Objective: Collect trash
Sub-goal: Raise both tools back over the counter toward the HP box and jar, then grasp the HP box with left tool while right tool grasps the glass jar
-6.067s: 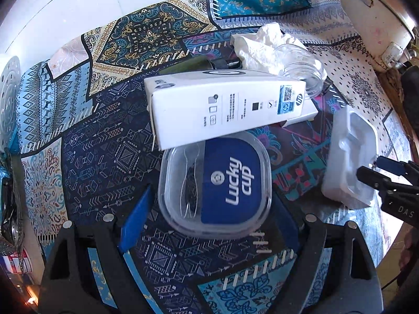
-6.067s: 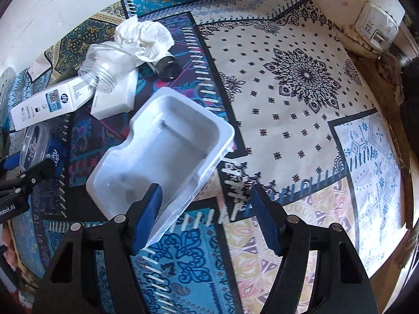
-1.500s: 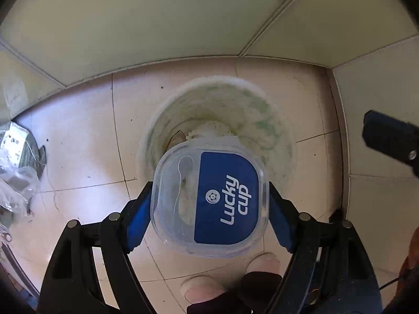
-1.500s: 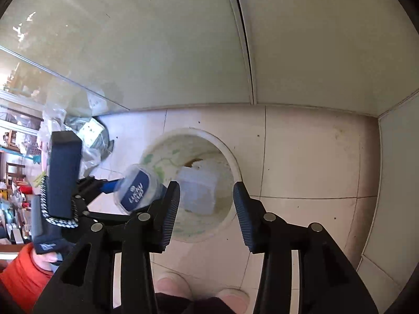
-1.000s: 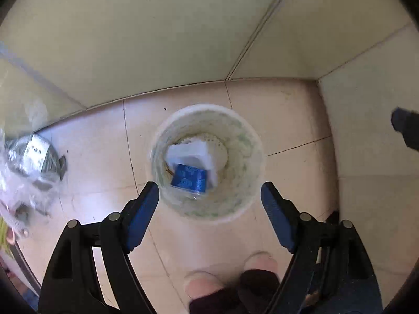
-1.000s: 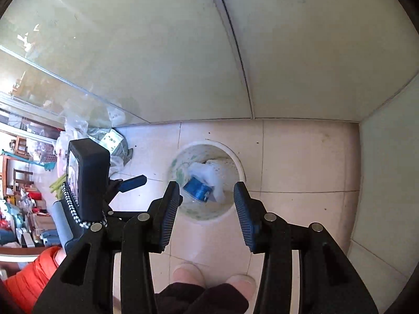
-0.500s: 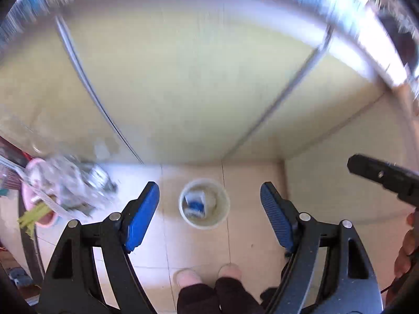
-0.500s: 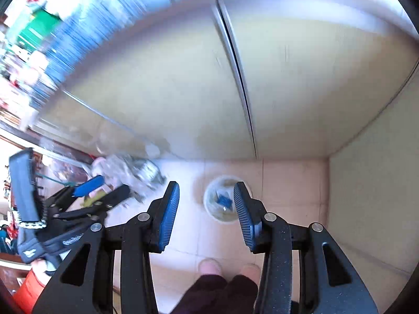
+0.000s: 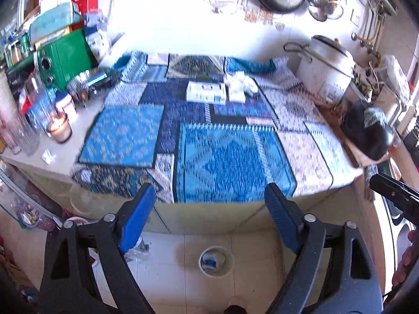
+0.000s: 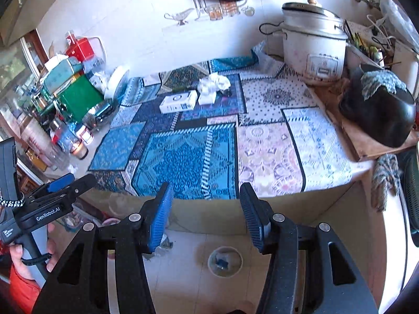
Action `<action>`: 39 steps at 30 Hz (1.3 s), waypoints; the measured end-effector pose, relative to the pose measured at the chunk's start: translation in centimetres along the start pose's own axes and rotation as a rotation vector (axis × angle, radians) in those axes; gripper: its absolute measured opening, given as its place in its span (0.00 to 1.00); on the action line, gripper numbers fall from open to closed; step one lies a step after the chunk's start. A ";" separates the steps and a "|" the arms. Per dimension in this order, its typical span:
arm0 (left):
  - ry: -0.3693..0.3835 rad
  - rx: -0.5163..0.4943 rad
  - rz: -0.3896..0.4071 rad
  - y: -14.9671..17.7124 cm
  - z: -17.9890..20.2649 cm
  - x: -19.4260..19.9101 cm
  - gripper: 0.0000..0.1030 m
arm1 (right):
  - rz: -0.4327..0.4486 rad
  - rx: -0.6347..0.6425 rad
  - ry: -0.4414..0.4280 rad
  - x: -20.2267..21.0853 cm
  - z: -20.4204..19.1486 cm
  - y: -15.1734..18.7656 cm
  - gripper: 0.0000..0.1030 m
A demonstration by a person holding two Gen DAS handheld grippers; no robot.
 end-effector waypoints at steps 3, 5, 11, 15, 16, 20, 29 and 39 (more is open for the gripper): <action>0.017 0.020 0.030 -3.2 0.0 0.3 0.85 | 0.043 0.015 -0.001 0.2 -0.2 -2.7 0.48; 0.025 0.032 0.035 -5.2 0.3 0.0 0.85 | 0.061 0.025 0.000 -0.1 0.1 -4.5 0.48; -0.005 0.077 0.066 -11.1 1.7 -2.1 0.85 | 0.065 0.075 -0.063 -1.8 1.3 -10.4 0.48; -0.042 0.114 0.028 -14.4 2.7 -5.5 0.86 | 0.013 0.136 -0.108 -4.2 2.5 -14.1 0.48; -0.050 0.120 0.021 -15.1 2.9 -6.4 0.86 | -0.003 0.153 -0.124 -5.1 2.8 -14.9 0.48; -0.096 0.153 -0.018 -16.7 3.3 -10.6 0.86 | -0.048 0.202 -0.129 -8.5 3.9 -17.2 0.48; -0.109 0.109 -0.181 -20.0 3.6 -23.5 0.86 | -0.114 0.086 -0.107 -16.0 6.9 -19.7 0.48; -0.169 -0.100 -0.278 -19.8 6.5 -34.9 0.86 | -0.219 -0.059 -0.030 -24.1 9.1 -20.5 0.48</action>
Point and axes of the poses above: each gripper's, at about its wrist camera, not at the fingertips, and x roughly against the way its jaws point, z to its right, y to its underside, the point moved 4 cm from there along -x, roughly the way its jaws point, and after that the axes turned 9 degrees about -y, right-handed, at the moved point
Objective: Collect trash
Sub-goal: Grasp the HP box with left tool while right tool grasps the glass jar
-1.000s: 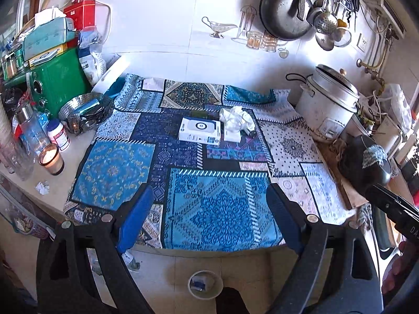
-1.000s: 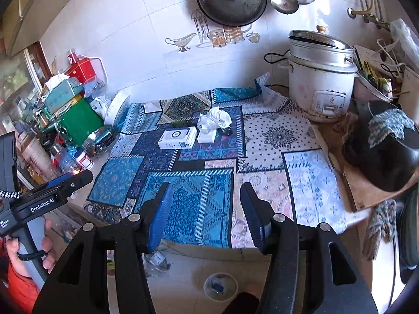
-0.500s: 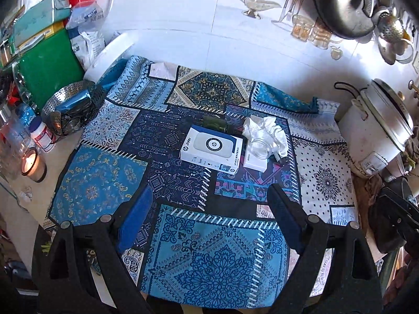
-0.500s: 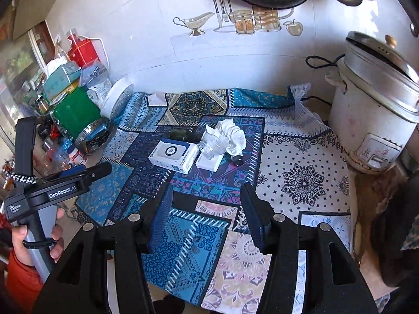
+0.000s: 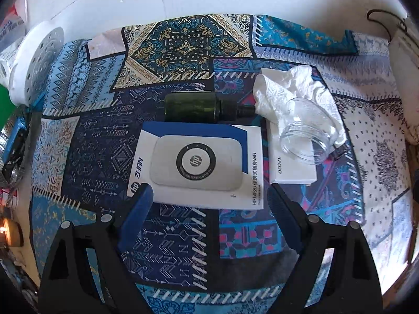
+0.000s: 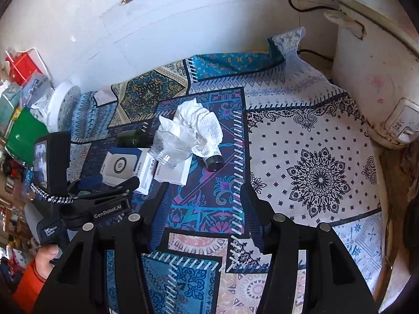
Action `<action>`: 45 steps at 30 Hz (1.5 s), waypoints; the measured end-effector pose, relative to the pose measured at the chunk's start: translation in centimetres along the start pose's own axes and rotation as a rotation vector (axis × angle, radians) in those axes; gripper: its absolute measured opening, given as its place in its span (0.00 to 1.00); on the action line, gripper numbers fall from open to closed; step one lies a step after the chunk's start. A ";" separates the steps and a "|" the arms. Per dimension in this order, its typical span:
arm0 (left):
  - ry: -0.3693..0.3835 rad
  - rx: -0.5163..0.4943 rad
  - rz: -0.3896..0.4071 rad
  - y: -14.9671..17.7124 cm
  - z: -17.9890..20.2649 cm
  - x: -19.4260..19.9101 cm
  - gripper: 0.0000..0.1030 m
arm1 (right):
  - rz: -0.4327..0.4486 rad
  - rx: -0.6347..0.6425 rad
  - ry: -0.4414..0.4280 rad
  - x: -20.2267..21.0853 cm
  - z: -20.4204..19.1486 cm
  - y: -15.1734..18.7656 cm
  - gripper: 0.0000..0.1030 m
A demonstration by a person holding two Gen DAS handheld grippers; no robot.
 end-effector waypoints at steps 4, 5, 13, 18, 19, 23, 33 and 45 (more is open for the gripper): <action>-0.037 -0.033 0.034 0.7 -0.2 -0.6 0.87 | -0.060 0.034 -0.013 -3.0 -0.5 -0.7 0.48; -0.055 -0.043 0.040 0.8 -0.5 -0.7 0.88 | -0.072 0.051 -0.018 -3.7 -0.9 -0.9 0.48; -0.122 0.008 -0.026 3.1 -7.8 -1.9 0.88 | -0.154 0.215 -0.058 -8.4 -3.7 -3.0 0.48; -0.023 0.076 -0.082 4.6 -11.3 -1.3 0.88 | -0.212 0.250 -0.080 -10.6 -3.9 -3.5 0.49; 0.013 0.105 -0.087 4.6 -11.9 -0.9 0.88 | -0.223 0.257 -0.072 -11.0 -3.8 -3.5 0.49; 0.062 0.268 -0.097 4.3 -15.1 -0.3 0.88 | -0.225 0.243 -0.083 -11.6 -3.5 -3.6 0.49; 0.167 0.424 -0.166 1.6 -19.6 -4.4 0.87 | -0.217 0.213 -0.145 -11.9 -3.8 -3.3 0.36; 0.334 0.166 -0.248 5.7 -9.8 -0.7 0.86 | -0.135 0.179 -0.172 -8.8 -3.5 -3.6 0.35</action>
Point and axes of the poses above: each gripper's, at about its wrist camera, not at the fingertips, and x roughly against the way its jaws point, z to its right, y to its underside, the point moved 4 cm from there along -x, roughly the way its jaws point, and after that the axes turned 9 degrees about -y, right-handed, at the moved point
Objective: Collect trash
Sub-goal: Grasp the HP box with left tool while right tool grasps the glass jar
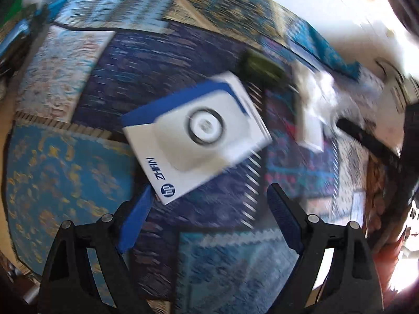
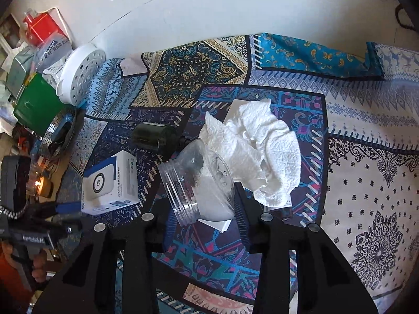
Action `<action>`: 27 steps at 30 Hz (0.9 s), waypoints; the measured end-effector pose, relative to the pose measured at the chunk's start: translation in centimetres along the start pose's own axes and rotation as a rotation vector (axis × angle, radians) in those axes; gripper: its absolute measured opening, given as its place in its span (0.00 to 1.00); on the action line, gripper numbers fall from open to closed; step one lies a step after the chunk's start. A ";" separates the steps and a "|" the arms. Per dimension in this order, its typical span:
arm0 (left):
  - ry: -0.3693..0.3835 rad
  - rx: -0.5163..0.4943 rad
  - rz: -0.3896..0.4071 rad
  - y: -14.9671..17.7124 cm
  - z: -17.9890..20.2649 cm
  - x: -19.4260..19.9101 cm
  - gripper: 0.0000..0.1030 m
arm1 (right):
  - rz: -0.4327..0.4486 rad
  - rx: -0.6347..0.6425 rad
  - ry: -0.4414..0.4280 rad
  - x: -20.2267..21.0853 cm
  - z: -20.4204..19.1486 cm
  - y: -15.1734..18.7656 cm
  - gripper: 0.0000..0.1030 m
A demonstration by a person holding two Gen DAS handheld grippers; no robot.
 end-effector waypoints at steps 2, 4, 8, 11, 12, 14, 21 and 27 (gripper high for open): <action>-0.076 -0.110 0.033 0.5 1.8 0.5 0.86 | 0.010 -0.008 0.009 0.8 0.4 0.1 0.35; -0.179 -0.185 0.084 0.4 2.6 1.2 0.86 | 0.021 -0.017 0.020 1.6 0.8 0.4 0.35; -0.209 -0.271 0.136 -1.6 2.0 2.2 0.87 | 0.041 -0.033 0.026 3.2 1.2 0.7 0.35; -0.177 -0.309 0.121 -3.9 1.3 1.5 0.88 | 0.056 -0.045 0.030 4.1 1.3 1.0 0.35; -0.155 -0.337 0.108 -4.6 1.3 1.1 0.88 | 0.060 -0.050 0.031 4.3 1.3 1.1 0.35; -0.121 -0.377 0.083 -6.1 1.5 0.0 0.88 | 0.071 -0.063 0.035 4.8 1.4 1.2 0.35; 0.035 -0.426 -0.039 -7.5 2.8 -2.5 0.88 | 0.096 -0.106 0.044 5.5 1.7 1.8 0.35; -0.039 -0.511 -0.098 -6.1 4.7 -4.7 0.88 | 0.106 -0.135 0.053 5.6 2.2 2.2 0.35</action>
Point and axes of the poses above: each gripper's, at about its wrist camera, not at the fingertips, and x roughly against the way its jaws point, z to its right, y to its underside, the point moved 4 cm from there along -x, roughly the way its jaws point, and after that the axes turned 9 degrees about -y, right-handed, at the moved point
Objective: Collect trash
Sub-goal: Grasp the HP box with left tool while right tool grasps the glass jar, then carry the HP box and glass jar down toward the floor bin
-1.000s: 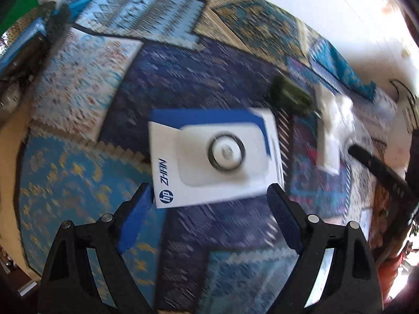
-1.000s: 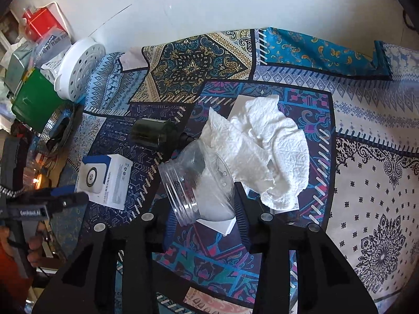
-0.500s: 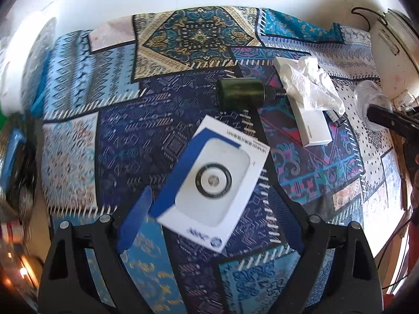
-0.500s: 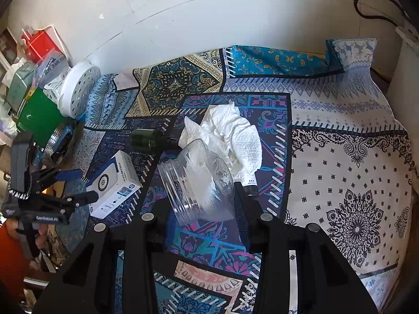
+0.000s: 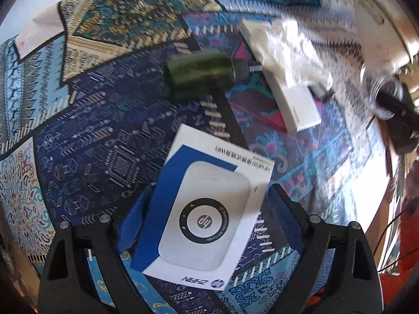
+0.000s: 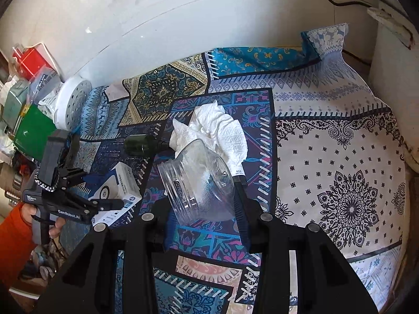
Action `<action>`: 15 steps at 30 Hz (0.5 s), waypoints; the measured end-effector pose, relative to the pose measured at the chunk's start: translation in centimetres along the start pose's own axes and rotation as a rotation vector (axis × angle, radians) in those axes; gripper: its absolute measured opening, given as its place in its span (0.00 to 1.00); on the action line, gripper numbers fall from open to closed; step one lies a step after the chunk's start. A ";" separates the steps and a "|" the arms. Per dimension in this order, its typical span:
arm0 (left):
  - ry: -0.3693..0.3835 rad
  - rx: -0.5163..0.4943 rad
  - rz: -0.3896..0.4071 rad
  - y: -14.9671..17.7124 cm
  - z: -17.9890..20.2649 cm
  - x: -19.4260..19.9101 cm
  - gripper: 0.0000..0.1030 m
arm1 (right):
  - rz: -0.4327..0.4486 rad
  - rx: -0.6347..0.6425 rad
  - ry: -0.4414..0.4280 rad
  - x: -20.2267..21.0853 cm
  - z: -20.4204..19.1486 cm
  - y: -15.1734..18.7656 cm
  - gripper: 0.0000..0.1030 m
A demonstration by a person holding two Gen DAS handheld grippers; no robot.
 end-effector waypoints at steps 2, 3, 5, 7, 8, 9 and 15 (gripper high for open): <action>-0.059 -0.054 -0.001 0.2 1.1 -0.5 0.88 | 0.003 -0.010 0.002 0.1 0.2 0.1 0.35; -0.097 -0.085 -0.002 0.3 1.7 -0.7 0.88 | 0.005 -0.013 0.001 0.2 0.2 0.2 0.35; -0.153 -0.109 0.000 0.4 2.3 -0.9 0.86 | 0.009 -0.021 0.000 0.4 0.3 0.4 0.35; -0.173 -0.105 0.008 0.5 2.9 -0.7 0.77 | 0.012 -0.025 -0.001 0.8 0.4 0.6 0.35; -0.168 -0.092 0.011 0.5 3.1 -0.5 0.74 | 0.013 -0.027 -0.001 1.0 0.4 0.8 0.35; -0.165 -0.068 0.015 0.6 3.2 -0.2 0.74 | 0.015 -0.029 -0.004 1.3 0.4 0.9 0.35; -0.201 0.100 0.139 1.8 4.2 4.0 0.74 | 0.027 0.004 -0.040 4.2 -0.2 1.9 0.35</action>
Point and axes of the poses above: each gripper's, at about its wrist camera, not at the fingertips, and x roughly against the way its jaws point, z to its right, y to its underside, the point moved 4 cm from there along -x, roughly the way its jaws point, and after that the axes turned 9 degrees about -y, right-handed, at the moved point
